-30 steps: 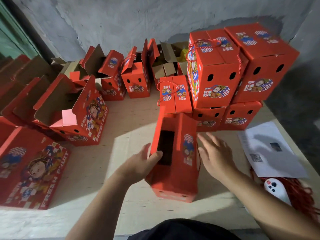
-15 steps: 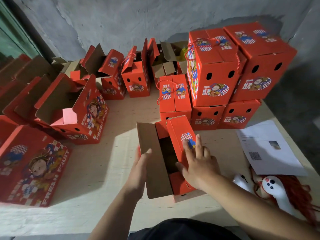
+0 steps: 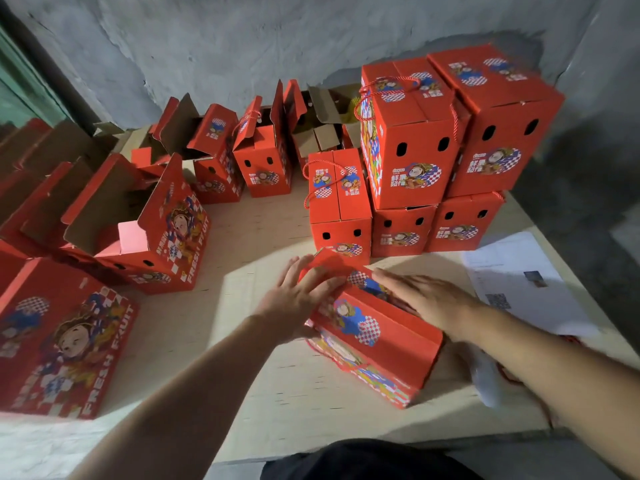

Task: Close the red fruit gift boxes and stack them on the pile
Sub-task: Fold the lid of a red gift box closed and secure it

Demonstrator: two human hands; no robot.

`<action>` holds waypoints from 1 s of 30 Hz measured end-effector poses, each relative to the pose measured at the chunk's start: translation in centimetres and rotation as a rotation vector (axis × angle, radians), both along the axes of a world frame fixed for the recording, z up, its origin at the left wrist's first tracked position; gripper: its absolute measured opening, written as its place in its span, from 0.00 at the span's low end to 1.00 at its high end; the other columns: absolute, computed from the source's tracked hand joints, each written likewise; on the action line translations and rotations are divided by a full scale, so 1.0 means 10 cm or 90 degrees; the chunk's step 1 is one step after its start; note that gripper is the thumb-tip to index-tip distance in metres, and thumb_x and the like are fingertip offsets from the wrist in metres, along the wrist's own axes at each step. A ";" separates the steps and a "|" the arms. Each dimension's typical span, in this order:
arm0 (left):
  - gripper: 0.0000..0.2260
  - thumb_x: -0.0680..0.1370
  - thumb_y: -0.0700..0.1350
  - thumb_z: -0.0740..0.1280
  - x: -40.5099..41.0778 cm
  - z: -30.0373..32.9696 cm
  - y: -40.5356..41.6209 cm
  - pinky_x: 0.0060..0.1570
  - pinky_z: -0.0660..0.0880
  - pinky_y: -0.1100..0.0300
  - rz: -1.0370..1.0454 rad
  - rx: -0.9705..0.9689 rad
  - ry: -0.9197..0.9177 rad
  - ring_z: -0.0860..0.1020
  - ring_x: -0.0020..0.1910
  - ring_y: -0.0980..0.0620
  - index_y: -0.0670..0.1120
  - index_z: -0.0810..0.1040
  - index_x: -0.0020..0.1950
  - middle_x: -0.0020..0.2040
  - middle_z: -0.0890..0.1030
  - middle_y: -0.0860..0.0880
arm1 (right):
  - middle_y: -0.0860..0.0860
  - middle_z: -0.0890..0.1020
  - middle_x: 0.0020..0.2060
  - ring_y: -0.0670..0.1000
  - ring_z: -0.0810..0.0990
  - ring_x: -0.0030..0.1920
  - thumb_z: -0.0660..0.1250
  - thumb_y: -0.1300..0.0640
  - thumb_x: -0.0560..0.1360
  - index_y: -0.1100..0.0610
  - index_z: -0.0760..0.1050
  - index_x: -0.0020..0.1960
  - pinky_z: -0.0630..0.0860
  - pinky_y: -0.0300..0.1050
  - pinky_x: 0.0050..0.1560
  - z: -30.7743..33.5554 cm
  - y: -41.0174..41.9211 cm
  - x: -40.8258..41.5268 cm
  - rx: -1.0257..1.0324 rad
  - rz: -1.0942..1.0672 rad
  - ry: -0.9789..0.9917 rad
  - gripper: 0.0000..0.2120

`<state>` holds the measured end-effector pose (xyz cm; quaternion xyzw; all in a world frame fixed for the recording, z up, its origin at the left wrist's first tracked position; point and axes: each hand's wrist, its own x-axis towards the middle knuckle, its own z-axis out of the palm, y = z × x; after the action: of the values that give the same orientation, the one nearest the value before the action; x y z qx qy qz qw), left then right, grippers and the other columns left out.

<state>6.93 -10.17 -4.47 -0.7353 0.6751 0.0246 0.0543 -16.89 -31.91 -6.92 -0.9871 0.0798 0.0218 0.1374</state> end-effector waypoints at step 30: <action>0.46 0.57 0.76 0.75 -0.51 -0.28 0.26 0.54 0.75 0.46 0.114 -0.191 -0.027 0.75 0.52 0.45 0.48 0.77 0.65 0.58 0.77 0.48 | 0.50 0.75 0.51 0.57 0.72 0.49 0.59 0.31 0.76 0.52 0.76 0.62 0.69 0.56 0.48 -0.13 1.03 -0.13 -0.188 -0.285 -0.182 0.27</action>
<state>1.80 -7.56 -7.27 -0.7927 0.6017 -0.0875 -0.0440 -18.15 -21.65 -8.24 -0.9473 0.2776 -0.1597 0.0034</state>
